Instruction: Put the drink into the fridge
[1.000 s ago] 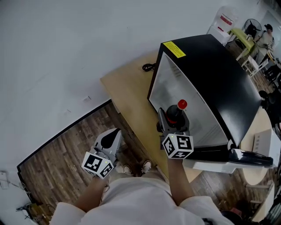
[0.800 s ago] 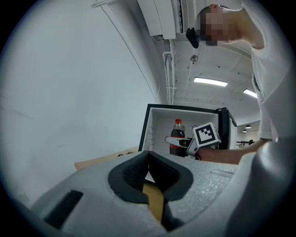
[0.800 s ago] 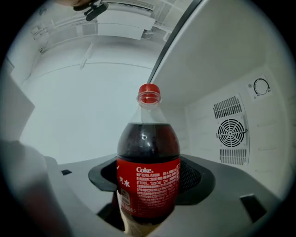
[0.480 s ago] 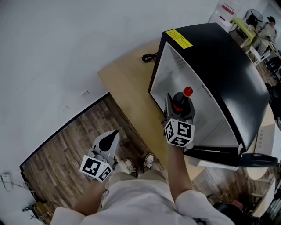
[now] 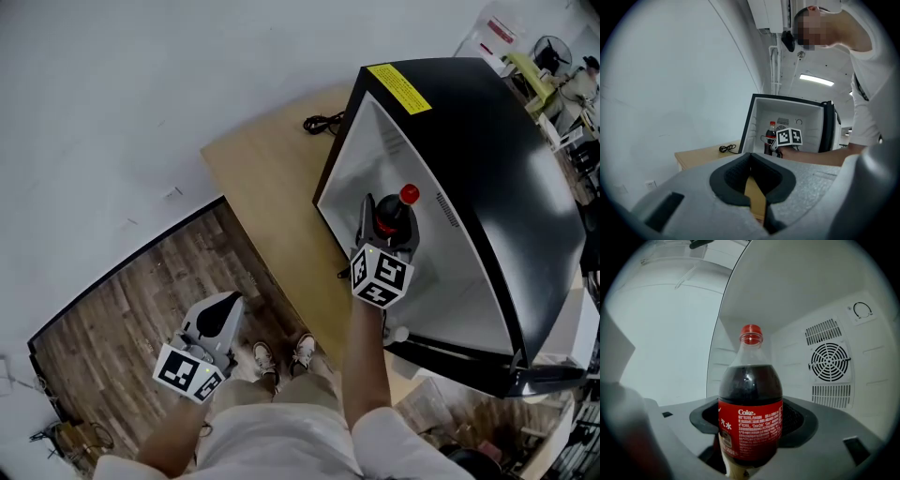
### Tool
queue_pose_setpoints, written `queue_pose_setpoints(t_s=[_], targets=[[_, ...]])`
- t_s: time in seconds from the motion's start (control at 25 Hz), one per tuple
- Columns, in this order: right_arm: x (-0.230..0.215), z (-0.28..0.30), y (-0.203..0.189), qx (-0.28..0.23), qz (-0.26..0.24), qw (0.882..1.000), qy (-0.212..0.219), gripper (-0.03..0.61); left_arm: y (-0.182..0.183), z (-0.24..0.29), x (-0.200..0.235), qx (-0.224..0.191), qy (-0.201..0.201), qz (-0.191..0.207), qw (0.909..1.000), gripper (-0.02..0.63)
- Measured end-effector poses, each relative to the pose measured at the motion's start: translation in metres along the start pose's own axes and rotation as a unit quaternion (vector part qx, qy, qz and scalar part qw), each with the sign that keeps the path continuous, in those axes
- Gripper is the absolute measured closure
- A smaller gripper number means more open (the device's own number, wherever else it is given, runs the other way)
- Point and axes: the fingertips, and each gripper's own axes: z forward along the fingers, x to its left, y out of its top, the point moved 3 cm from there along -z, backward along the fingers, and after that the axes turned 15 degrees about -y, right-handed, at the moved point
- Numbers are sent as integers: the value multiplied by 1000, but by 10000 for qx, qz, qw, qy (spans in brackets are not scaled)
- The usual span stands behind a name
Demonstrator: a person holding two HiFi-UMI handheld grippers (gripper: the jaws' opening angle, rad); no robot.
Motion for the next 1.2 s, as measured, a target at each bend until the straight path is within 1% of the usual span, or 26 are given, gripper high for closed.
queue_pose_setpoints(t_s=[0.08,0.2,0.36,0.52,0.6,0.76,0.92,1.08,1.2], targets=[[4,7,-4,-49,-153,9999,12,267,-2,2,2,-36,24,-128,9999,598],[7,15,-12,-92,-292,9995,31,267,0,13,2,-86,-22,-111,9999,598],[8,28,-25,-32,-213,9998,33,267,3,28,4,-166,-72,-95,9998,598],[7,39,-38,22,-266,9996,-73,267,1,30,2,-104,-80,-142,9998,598],[5,45,-39,-7,-241,9996,-145,267,-3,29,3,-48,-53,-179,9998,598],[7,59,-39,-91,-273,9995,-131,267,-13,28,8,-2,87,-299,9995,598],[3,67,-39,-121,-211,9995,-218,267,-14,30,9,-4,118,-316,9994,598],[8,63,-38,-214,-332,9990,-231,265,-13,29,11,-38,169,-330,9993,598],[6,57,-40,-207,-282,9990,-276,267,-12,29,10,-47,180,-338,9993,598]])
